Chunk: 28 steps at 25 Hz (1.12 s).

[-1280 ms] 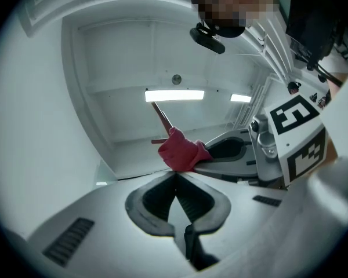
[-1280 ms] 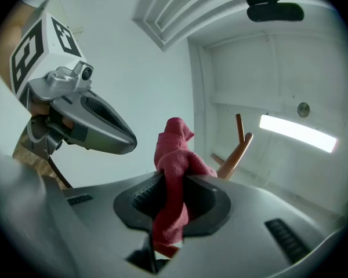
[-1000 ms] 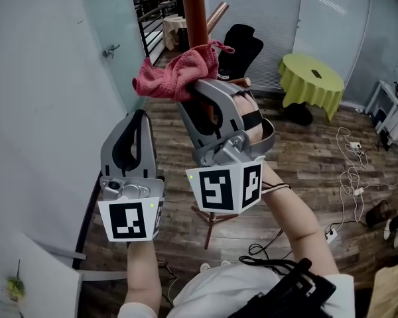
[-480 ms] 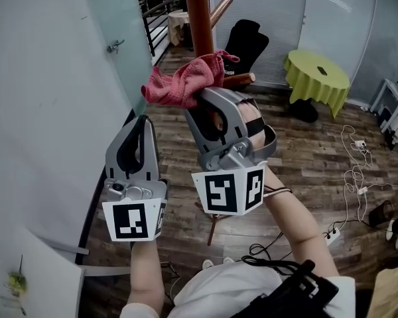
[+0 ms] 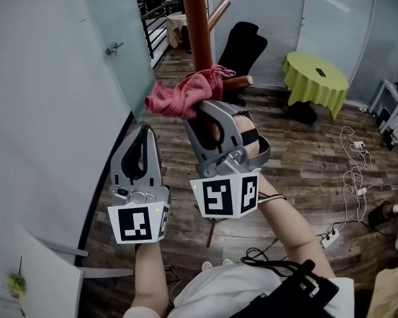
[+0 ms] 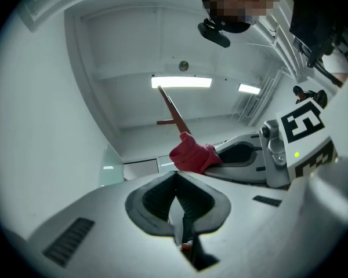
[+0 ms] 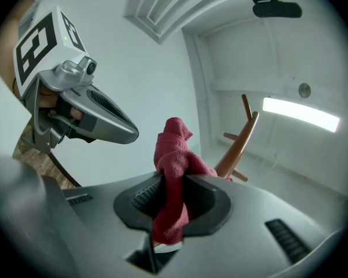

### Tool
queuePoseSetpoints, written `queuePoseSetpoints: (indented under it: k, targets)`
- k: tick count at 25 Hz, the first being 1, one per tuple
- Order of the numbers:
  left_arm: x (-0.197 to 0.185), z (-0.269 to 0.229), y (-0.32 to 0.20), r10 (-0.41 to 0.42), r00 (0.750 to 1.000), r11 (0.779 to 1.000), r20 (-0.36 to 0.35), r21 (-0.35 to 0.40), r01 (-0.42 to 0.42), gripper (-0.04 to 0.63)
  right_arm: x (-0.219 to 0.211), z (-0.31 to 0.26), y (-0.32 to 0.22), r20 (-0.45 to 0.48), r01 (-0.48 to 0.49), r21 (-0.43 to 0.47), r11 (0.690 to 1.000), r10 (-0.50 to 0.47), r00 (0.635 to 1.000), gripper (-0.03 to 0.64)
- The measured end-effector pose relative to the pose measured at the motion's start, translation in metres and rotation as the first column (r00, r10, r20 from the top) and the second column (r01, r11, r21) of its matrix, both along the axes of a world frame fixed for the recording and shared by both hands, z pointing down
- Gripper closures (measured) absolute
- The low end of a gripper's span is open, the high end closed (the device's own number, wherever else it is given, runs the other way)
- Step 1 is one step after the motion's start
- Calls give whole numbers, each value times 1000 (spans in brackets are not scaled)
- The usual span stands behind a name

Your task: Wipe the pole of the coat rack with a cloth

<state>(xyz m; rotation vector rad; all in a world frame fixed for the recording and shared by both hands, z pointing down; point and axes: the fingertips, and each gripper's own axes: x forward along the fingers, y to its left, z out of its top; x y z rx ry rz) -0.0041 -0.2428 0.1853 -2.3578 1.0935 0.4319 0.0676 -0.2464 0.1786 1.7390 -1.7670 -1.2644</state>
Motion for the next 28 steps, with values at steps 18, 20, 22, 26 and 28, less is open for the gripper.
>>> queuePoseSetpoints:
  k: [18,20,22,26,28]
  targets:
    - [0,41,9,-34,999,996,-5,-87,33,583,9,48,10,65,-15,-66,998,20,998,534]
    - [-5,42,6,-44,999,993,-17,-108,42,583,9,52,8,73,-20,-81,997,26,997,534]
    - [-10,42,0,-45,999,991,-28,-125,42,583,8,55,1,79,-27,-97,995,35,996,534]
    - [-14,46,-7,-50,998,988,-36,-149,44,583,9,60,-5,95,-37,-119,992,48,994,534]
    - [-14,49,-6,-51,998,986,-32,-162,45,583,11,64,-5,105,-39,-128,991,53,993,534]
